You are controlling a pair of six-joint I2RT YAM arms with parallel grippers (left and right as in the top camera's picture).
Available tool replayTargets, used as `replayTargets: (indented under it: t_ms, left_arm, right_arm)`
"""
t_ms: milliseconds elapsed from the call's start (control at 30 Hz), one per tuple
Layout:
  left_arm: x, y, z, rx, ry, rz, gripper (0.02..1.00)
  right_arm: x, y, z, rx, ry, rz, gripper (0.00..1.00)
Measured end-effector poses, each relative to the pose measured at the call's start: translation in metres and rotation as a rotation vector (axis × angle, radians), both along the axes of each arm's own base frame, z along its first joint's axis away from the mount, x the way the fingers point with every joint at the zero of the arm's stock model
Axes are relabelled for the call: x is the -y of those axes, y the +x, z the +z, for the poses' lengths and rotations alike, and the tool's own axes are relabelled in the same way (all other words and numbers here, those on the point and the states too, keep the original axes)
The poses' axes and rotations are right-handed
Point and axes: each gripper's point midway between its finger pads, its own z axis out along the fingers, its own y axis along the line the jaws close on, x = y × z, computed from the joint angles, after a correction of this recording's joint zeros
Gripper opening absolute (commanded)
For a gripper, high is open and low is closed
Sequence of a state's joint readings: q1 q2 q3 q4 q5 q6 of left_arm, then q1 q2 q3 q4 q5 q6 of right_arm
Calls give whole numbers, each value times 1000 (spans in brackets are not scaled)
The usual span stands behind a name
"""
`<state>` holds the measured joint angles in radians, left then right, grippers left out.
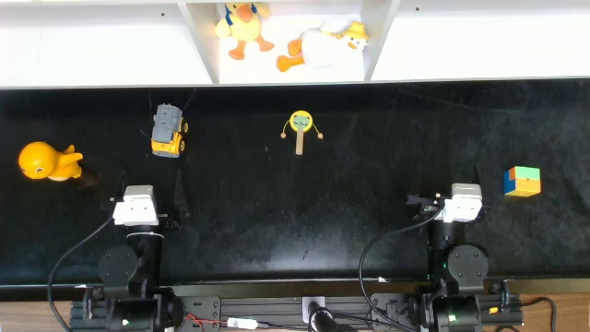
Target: Store Toys
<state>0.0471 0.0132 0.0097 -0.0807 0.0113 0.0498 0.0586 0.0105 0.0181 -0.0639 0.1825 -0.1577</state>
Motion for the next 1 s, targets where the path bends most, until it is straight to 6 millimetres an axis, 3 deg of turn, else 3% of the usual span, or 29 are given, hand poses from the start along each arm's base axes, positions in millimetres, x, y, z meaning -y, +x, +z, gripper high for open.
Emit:
replayTargets:
  t_ms: [467, 600, 700, 800, 1000]
  left_arm:
    - [1, 0, -1, -9, -13, -3, 996]
    - [0, -6, -10, -146, -67, 6, 996]
    - [-11, -12, -5, -275, -113, 64, 993]
    - [-28, -12, 12, -365, -143, 129, 993]
    - [-67, 8, 43, -487, -152, 135, 996]
  right_arm:
    - [0, 0, 0, 0, 0, 0, 996]
    - [0, 0, 0, -1, 0, 0, 996]
    - [0, 0, 0, 0, 0, 0, 996]
    - [0, 0, 0, 0, 0, 0, 993]
    - [0, 0, 0, -1, 0, 0, 996]
